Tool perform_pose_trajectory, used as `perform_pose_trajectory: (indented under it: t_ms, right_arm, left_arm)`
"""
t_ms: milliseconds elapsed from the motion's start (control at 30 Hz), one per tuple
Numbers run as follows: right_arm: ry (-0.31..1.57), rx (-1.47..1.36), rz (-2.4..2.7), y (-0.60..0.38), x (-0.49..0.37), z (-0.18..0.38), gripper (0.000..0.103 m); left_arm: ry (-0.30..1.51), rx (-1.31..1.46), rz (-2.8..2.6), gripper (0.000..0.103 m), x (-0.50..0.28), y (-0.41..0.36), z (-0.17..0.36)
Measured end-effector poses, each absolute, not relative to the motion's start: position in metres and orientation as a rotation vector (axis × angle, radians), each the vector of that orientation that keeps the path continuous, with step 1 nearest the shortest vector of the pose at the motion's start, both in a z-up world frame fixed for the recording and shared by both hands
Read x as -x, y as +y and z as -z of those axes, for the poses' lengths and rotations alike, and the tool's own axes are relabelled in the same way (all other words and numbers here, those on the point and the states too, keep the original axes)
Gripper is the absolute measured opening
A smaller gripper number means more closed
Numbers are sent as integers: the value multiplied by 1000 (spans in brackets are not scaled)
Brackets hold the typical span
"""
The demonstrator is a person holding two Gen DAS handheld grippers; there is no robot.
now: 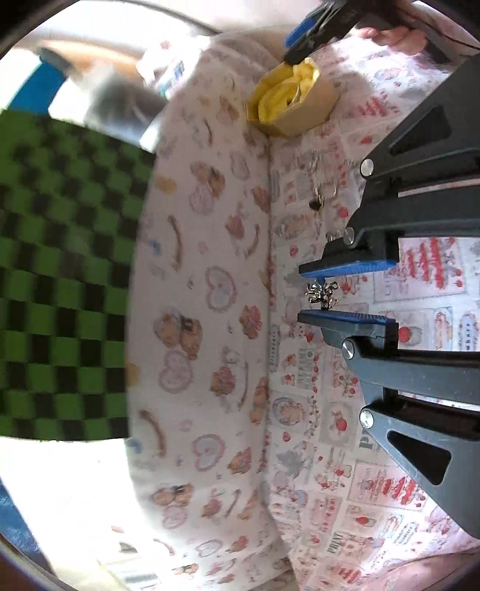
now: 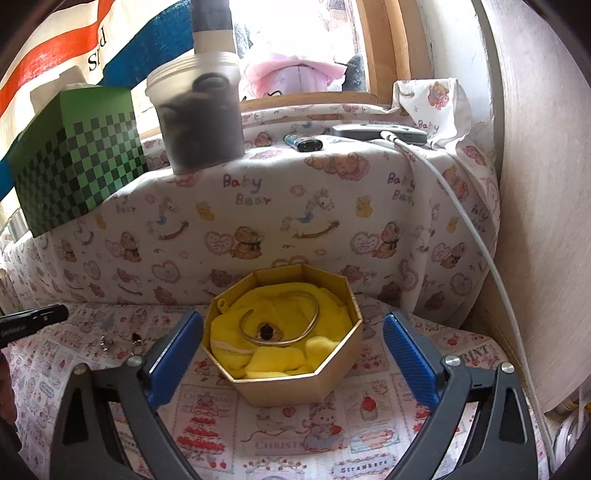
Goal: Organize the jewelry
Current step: 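Grasp a small silver charm earring with the left tool, then grasp a silver ring with the right tool while the left tool holds the charm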
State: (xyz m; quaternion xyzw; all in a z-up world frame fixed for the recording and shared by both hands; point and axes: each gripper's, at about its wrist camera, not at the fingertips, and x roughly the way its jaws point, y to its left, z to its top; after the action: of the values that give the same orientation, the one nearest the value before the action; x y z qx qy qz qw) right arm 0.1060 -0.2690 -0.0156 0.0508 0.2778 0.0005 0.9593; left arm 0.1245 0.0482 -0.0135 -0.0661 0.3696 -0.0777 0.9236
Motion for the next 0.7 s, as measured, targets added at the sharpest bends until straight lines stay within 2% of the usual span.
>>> perform_pose_trajectory:
  t_ms: [100, 300, 500, 567, 667, 700]
  right_arm:
    - [554, -68, -22, -260, -102, 13, 98]
    - [541, -75, -155, -242, -86, -6, 98]
    - [659, -60, -233, -199, -99, -15, 98]
    - [709, -55, -245, -183, -109, -15, 92]
    - [770, -19, -250, -157, -128, -14, 77]
    - [785, -9, -255, -150, -134, -12, 69]
  left_arm:
    - [712, 275, 192, 16, -102, 63, 5]
    - [585, 62, 53, 16, -87, 59, -22]
    - [610, 90, 13, 16, -101, 74, -6]
    - [613, 97, -2, 16, -104, 80, -3]
    - [613, 103, -7, 16, -106, 84, 0]
    - [615, 104, -13, 16, -107, 85, 1]
